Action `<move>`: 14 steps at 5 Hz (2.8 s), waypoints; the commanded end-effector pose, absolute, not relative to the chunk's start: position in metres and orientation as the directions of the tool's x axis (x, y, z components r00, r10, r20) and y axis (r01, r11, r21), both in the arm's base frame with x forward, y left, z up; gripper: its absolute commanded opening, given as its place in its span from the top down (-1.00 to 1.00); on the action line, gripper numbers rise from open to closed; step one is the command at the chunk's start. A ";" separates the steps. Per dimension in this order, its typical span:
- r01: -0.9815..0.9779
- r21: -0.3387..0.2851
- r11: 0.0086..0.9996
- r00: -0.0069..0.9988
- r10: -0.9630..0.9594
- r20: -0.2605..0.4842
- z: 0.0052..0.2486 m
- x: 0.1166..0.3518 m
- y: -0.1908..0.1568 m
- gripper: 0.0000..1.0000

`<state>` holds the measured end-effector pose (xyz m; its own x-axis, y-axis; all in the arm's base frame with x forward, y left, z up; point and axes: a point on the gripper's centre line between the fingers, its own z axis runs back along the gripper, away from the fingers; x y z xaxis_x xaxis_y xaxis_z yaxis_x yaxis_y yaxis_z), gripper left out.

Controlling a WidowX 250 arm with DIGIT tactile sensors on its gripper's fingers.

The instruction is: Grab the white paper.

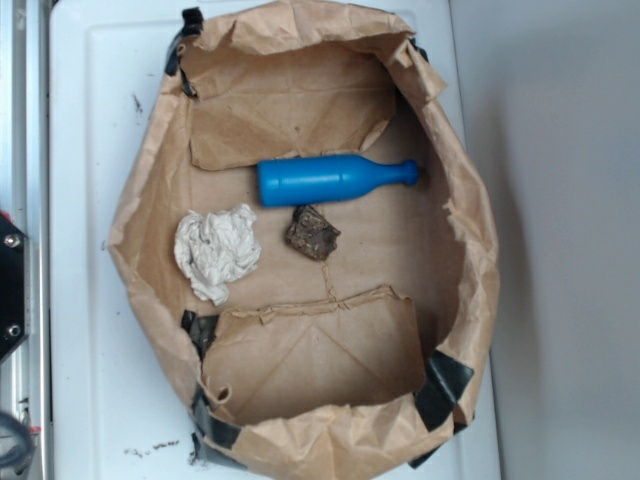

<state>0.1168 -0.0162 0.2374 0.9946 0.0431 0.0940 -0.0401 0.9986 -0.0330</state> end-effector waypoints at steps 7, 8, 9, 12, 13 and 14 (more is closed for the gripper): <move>-0.093 -0.018 0.996 0.989 0.094 0.115 0.109 0.237 0.020 -1.00; -0.086 -0.020 0.996 0.996 0.087 0.035 0.078 0.218 0.017 -1.00; -0.045 -0.019 0.999 0.998 0.044 -0.044 0.060 0.184 -0.004 -1.00; 0.005 -0.012 1.000 0.998 -0.006 -0.057 0.041 0.153 -0.025 1.00; -0.006 -0.033 0.999 0.999 0.004 -0.049 0.047 0.152 -0.021 1.00; -0.007 -0.064 0.998 0.999 0.004 -0.046 0.057 0.153 -0.013 0.94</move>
<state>0.1566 -0.0187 0.0539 0.9991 0.0008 -0.0435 -0.0035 0.9982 -0.0605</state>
